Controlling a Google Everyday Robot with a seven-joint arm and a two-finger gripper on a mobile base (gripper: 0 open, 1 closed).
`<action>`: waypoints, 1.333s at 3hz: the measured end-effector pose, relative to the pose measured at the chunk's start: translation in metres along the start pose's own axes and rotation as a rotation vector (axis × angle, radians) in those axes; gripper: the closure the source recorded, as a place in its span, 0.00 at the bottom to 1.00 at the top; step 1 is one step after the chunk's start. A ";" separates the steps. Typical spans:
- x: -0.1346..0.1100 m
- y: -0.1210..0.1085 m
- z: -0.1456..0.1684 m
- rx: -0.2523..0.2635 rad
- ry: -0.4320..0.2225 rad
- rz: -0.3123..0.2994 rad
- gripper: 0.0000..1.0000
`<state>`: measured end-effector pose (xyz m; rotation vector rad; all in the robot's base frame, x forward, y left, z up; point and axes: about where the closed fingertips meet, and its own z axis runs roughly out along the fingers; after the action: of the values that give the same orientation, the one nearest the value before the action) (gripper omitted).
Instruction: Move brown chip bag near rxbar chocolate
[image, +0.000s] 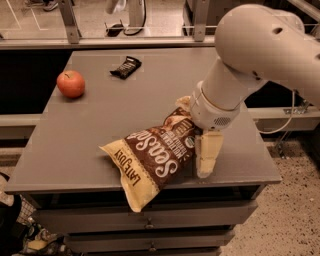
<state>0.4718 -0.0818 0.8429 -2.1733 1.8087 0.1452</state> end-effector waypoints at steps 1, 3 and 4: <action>0.003 -0.001 0.021 -0.003 -0.011 -0.009 0.32; 0.000 -0.002 0.012 -0.003 -0.011 -0.009 0.86; 0.003 -0.004 0.010 -0.005 -0.005 0.003 1.00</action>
Offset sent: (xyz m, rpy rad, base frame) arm 0.0027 0.0030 -0.0170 0.0069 0.0017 0.0092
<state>0.4777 -0.0813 0.8327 -2.1716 1.8109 0.1554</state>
